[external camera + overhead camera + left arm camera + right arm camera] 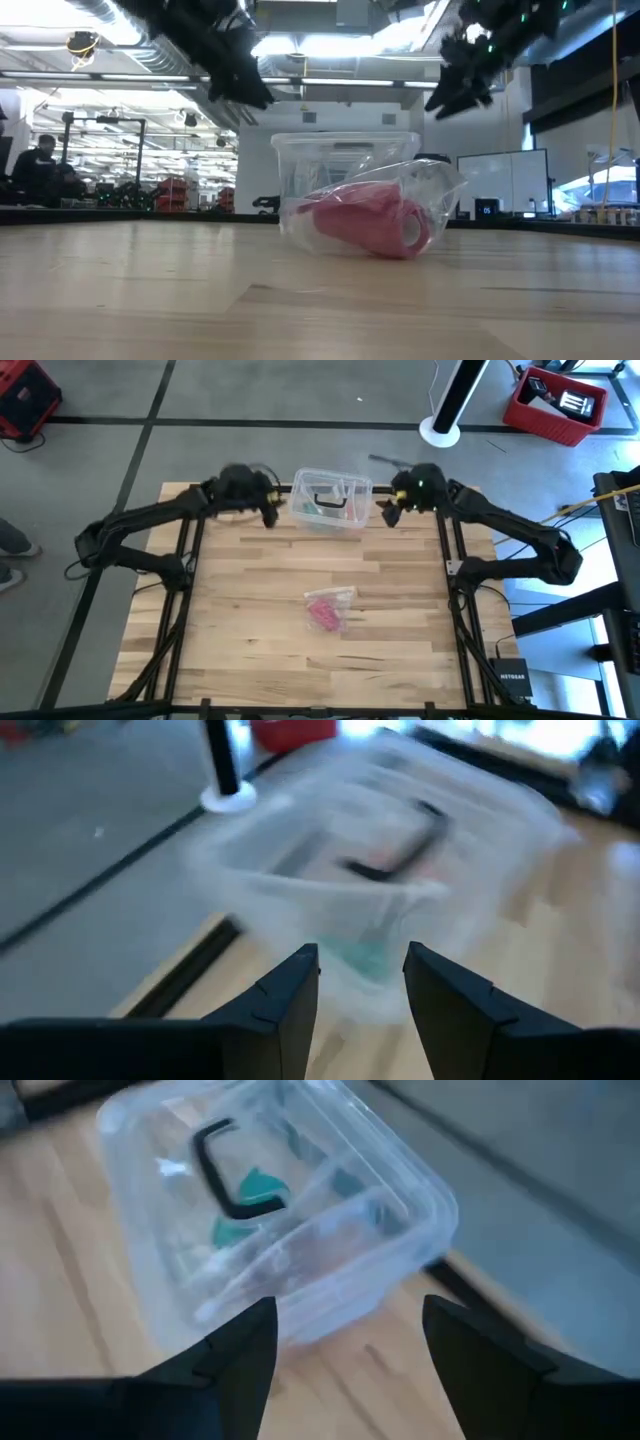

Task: Roll bandage
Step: Open the transparent container, then put the transparent zip bag into the transparent container

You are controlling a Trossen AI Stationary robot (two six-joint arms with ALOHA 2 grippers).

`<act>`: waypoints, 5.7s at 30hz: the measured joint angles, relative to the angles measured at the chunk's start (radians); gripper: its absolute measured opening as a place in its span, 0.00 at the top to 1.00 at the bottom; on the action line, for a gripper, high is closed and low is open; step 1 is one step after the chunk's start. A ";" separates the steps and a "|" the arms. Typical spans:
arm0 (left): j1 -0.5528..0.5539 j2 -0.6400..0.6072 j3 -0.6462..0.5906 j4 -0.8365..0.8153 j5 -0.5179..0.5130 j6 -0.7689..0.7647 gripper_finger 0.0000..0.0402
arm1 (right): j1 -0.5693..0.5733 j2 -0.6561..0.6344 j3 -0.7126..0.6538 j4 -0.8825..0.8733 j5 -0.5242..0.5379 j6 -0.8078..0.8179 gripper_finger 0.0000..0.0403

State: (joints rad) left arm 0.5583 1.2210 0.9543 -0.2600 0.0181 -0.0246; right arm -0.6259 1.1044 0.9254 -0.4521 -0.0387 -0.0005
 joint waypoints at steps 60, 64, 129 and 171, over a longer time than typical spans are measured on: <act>0.171 0.207 0.001 0.262 0.530 -0.215 0.65 | -0.010 0.109 -0.033 0.358 -0.507 0.253 0.93; 0.152 0.100 0.000 0.231 0.514 -0.207 0.65 | 0.041 0.049 -0.012 0.324 -0.442 0.218 0.90; -0.544 0.302 0.000 0.024 0.132 -0.227 0.65 | 1.226 0.277 0.184 -0.604 0.293 0.806 0.16; -0.677 0.256 0.000 -0.165 0.033 -0.298 0.65 | 0.884 0.515 -0.411 1.110 0.393 0.485 0.98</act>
State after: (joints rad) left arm -0.1185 1.4773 0.9546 -0.4253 0.0515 -0.3221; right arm 0.2578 1.6196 0.5139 0.6582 0.3540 0.4843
